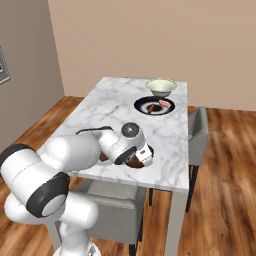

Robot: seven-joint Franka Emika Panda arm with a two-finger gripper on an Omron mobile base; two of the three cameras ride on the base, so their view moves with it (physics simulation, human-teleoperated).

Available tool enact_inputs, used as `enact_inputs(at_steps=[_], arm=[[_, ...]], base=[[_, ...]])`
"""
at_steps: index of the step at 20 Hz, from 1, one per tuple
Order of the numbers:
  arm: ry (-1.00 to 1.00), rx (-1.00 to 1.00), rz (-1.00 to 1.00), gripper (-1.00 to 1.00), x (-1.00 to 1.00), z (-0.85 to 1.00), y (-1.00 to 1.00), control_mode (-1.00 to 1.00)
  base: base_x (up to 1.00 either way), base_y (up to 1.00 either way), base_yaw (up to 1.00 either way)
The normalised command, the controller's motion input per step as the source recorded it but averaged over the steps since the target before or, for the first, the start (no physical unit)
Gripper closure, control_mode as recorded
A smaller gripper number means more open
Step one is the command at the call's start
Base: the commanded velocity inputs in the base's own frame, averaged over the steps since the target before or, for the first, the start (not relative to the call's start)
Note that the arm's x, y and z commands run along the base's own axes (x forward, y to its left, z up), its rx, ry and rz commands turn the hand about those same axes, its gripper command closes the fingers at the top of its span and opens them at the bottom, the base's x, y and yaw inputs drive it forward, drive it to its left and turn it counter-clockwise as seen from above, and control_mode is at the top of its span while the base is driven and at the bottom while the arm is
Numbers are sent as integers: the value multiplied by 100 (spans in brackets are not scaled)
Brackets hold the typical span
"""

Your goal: Take the smaller bowl and place it next to the appetizer plate on the dining counter , and place the larger bowl next to the plate with cooked food.

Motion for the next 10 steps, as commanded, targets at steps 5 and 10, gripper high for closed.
enact_inputs(at_steps=[5, 10], arm=[[4, -2, 0, -100, -22, 38, 0, -100], [0, -3, 3, -100, -85, 83, 5, -100]], base=[[0, 0, 0], [0, 0, 0]])
